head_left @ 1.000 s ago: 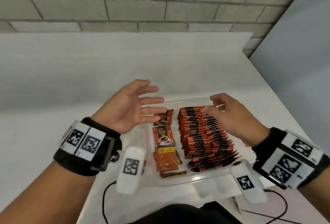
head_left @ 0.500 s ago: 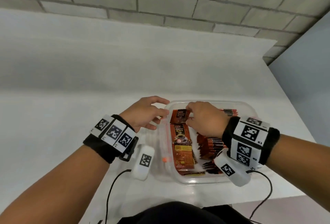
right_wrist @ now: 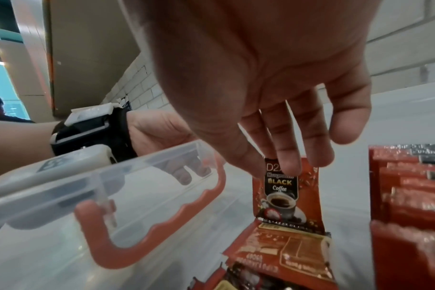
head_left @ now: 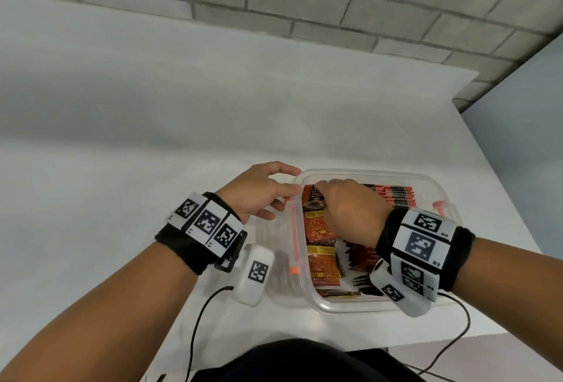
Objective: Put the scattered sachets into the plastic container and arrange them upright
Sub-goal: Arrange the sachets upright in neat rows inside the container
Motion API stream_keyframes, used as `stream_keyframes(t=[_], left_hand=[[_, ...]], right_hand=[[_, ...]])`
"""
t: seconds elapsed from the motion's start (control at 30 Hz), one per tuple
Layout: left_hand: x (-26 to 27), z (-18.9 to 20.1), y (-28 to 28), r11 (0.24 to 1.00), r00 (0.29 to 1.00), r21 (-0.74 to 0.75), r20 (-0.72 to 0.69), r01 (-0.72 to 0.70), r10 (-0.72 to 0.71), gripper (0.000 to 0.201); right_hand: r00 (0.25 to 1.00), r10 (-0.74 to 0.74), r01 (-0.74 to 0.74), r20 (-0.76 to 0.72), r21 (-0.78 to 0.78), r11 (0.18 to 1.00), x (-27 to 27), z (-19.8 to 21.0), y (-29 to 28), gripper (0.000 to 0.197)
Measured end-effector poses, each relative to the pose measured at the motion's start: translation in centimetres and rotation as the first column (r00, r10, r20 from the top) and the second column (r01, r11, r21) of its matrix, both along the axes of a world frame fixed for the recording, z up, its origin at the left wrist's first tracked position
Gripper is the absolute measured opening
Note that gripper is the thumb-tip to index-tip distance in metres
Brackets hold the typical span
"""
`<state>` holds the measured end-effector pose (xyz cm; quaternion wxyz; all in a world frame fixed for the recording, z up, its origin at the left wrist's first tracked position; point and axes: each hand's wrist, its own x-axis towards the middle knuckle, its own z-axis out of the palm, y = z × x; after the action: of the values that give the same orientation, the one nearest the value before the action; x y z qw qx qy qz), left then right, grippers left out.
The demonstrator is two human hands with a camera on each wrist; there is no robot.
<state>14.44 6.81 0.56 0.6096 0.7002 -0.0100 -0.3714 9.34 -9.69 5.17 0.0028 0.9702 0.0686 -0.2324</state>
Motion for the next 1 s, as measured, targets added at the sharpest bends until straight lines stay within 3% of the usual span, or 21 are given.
stream_keyframes(t=[0.3,0.5,0.77,1.0], left_hand=[[0.12,-0.43,0.09,1.000,1.000,-0.025,-0.010,0.011,-0.011,0.027],[0.16,-0.68,0.15,0.999,1.000,-0.035,-0.014,0.014,-0.015,0.027],[0.19,-0.82,0.13,0.999,1.000,-0.040,-0.017,0.022,-0.023,0.027],[0.16,-0.83,0.21,0.998,0.999,-0.053,-0.023,0.027,-0.028,0.025]], right_hand=[[0.997,-0.026,0.024,-0.068,-0.031,0.999,0.35,-0.45,-0.18,0.036],[0.993,-0.102,0.105,0.059,-0.049,0.993,0.25,0.22,-0.08,0.033],[0.995,-0.094,0.098,0.039,-0.108,0.989,0.06,0.19,-0.05,0.025],[0.994,-0.077,0.066,-0.076,-0.135,0.989,0.60,-0.28,-0.31,0.048]])
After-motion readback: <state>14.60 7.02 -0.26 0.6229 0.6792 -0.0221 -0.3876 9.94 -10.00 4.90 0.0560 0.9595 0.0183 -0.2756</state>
